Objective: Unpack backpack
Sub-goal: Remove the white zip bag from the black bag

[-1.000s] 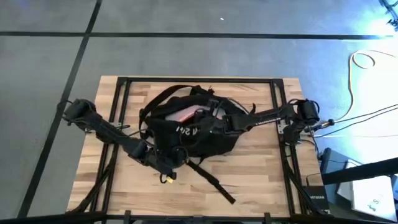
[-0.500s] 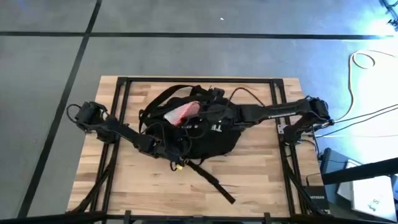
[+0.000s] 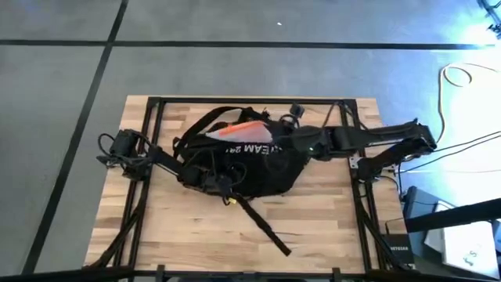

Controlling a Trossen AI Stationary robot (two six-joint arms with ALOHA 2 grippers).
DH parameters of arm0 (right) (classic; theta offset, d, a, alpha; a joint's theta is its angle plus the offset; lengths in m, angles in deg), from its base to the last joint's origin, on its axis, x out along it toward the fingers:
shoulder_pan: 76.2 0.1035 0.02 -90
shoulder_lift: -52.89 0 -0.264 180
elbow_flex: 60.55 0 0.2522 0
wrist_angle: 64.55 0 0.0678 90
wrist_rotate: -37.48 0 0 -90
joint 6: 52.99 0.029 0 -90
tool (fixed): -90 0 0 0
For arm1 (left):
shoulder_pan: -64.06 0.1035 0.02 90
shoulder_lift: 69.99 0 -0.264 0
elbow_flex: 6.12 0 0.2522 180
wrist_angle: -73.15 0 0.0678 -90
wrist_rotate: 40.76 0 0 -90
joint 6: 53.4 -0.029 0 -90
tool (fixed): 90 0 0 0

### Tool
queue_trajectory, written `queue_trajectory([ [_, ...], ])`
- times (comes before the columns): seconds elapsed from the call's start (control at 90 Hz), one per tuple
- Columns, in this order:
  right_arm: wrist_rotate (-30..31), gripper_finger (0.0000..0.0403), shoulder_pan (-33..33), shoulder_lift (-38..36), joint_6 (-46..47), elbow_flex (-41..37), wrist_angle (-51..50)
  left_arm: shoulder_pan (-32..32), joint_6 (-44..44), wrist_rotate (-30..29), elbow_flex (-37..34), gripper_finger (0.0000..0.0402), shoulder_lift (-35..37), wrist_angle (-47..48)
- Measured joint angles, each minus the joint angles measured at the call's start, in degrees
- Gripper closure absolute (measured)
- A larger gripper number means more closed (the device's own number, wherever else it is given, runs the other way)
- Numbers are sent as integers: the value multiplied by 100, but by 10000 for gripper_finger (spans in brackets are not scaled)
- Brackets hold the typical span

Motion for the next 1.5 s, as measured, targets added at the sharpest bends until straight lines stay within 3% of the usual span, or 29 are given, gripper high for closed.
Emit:
queue_trajectory([
  [0.289,-72,403,821,-62,1145,-99,-695,945,-830,385,5,378,7,-11],
  [0.478,65,403,931,83,1853,-821,-899,1478,-1421,725,-2,378,291,188],
  [0.633,0,403,917,81,2501,-1566,-525,1592,-1155,1312,-4,378,906,587],
  [0.844,-1043,403,922,77,2788,-2586,899,1264,-718,2340,-2,378,1915,981],
  [0.967,-1475,403,938,78,2932,-2887,1196,825,-1276,2706,-2,378,2439,1302],
  [1.111,-1502,403,1101,76,2964,-2959,790,269,-1926,2752,2,378,2874,1618],
  [1.267,-1539,403,1363,76,2939,-2959,705,-47,-1807,2460,2,367,3016,1690],
  [1.5,-1948,403,1712,79,3031,-2959,657,-396,-1671,2196,2,277,3030,1347],
])
